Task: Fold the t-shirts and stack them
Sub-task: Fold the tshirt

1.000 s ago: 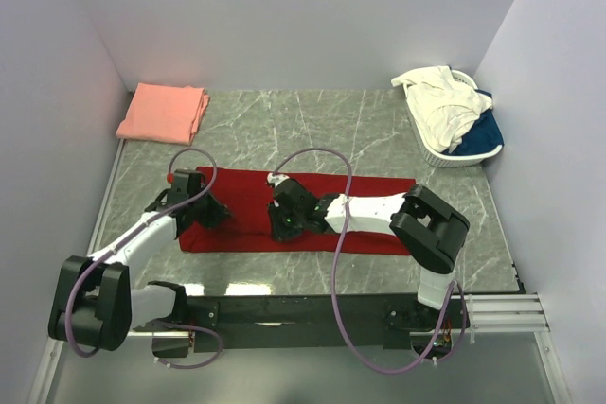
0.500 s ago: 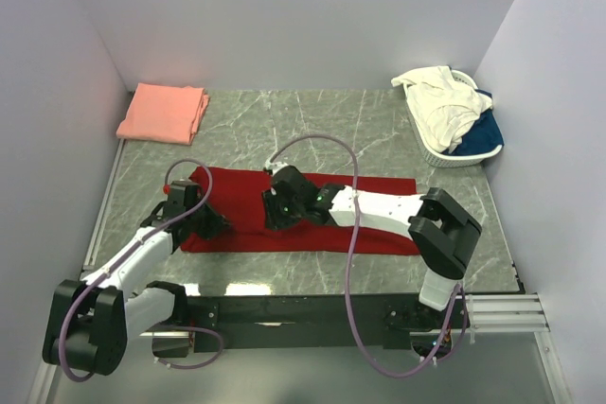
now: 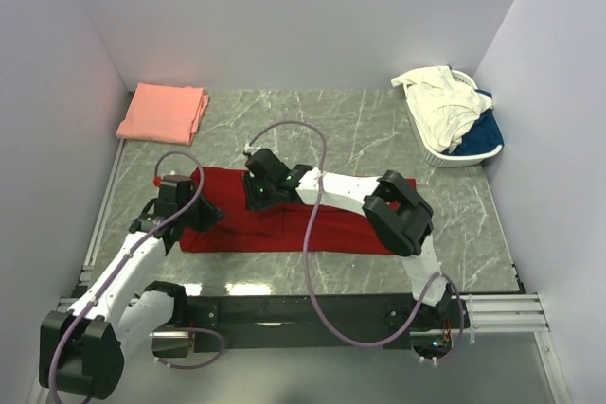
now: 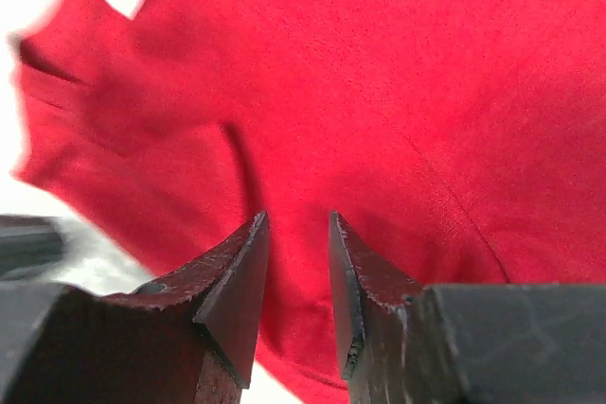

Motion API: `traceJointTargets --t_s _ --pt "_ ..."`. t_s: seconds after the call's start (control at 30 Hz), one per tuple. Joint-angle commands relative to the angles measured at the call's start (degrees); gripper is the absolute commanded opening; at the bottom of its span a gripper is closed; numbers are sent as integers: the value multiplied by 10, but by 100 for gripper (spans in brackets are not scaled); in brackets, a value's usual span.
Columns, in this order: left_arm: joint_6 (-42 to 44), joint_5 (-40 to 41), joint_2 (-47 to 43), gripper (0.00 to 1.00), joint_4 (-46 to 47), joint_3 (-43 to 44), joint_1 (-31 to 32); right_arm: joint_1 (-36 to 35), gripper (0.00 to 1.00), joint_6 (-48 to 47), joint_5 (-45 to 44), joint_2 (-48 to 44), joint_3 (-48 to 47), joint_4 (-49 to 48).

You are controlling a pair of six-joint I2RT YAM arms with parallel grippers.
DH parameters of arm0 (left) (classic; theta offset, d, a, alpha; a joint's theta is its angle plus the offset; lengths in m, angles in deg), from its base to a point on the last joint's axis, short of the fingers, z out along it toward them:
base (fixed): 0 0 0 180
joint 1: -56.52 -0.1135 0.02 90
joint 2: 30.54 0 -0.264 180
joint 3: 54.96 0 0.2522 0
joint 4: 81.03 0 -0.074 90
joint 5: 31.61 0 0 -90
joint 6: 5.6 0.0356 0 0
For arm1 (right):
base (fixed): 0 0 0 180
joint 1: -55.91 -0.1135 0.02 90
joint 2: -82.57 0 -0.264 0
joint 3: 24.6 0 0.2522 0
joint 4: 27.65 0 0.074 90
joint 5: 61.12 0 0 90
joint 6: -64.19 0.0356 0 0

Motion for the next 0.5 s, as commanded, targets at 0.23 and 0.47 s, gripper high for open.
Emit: traceJointTargets --t_s 0.23,0.47 --pt "23 31 -7 9 -26 74 -6 -37 38 0 30 -1 5 -14" --pt "25 24 6 9 -11 78 -12 -67 38 -4 56 -28 58 -49"
